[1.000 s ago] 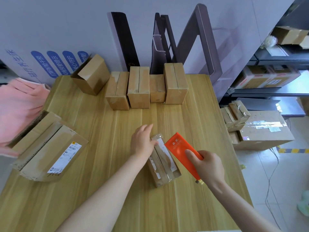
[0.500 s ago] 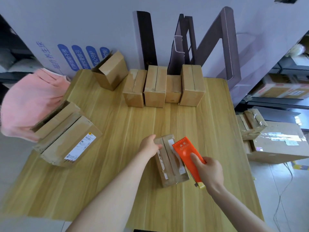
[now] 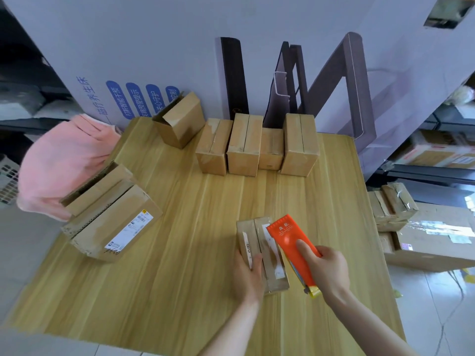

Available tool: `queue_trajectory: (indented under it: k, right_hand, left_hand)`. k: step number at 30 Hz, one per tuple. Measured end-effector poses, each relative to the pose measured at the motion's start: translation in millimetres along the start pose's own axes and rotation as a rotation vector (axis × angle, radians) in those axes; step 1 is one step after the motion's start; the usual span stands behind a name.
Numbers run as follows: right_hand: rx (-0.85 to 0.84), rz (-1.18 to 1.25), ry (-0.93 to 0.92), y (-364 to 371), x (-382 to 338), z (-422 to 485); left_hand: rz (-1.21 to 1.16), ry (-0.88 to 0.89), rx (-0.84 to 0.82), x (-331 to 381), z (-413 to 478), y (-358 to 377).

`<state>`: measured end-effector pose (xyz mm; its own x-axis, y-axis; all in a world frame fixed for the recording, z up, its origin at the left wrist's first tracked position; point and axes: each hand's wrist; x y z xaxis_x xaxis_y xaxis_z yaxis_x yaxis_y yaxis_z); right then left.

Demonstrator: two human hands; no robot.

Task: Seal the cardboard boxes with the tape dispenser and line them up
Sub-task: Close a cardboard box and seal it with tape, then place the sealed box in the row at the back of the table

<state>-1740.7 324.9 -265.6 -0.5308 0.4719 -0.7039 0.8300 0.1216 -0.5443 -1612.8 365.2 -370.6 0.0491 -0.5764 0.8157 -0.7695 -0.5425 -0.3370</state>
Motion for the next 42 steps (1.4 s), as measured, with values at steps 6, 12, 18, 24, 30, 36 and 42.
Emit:
queue_trajectory:
  k: [6,12,18,24,30,36,42]
  right_hand:
    - [-0.042,-0.009,-0.04,-4.9,-16.0,3.4]
    - [-0.037,-0.041,-0.062,8.3,-39.2,7.0]
    - [0.039,-0.011,-0.037,41.9,-74.5,13.9]
    - [0.124,0.011,0.012,83.6,-114.8,22.7]
    - [0.175,0.029,0.056,120.5,-145.5,23.4]
    - [0.184,0.032,0.086,146.0,-162.3,23.8]
    - [0.201,0.02,0.079,164.8,-171.7,27.4]
  left_hand:
    - [-0.08,0.0,0.149,41.5,41.7,-13.7]
    - [0.007,-0.058,0.249,64.4,118.4,-63.1]
    - [-0.005,-0.048,0.249,90.3,186.1,-92.1]
    - [0.0,0.004,0.208,120.3,247.4,-113.5]
    - [0.06,0.077,0.088,135.9,295.7,-130.4]
    - [0.098,0.105,0.008,133.4,318.0,-149.5]
    - [0.091,0.125,0.02,147.7,327.1,-154.6]
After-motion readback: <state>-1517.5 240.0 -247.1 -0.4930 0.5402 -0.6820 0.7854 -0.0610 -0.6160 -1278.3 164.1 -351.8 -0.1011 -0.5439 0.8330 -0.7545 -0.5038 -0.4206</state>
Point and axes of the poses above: each hand's wrist, its own z-axis towards the middle knuckle, its own y-axis out of the palm, x = y × z, and after that the axes turned 2 degrees about x, right-handed
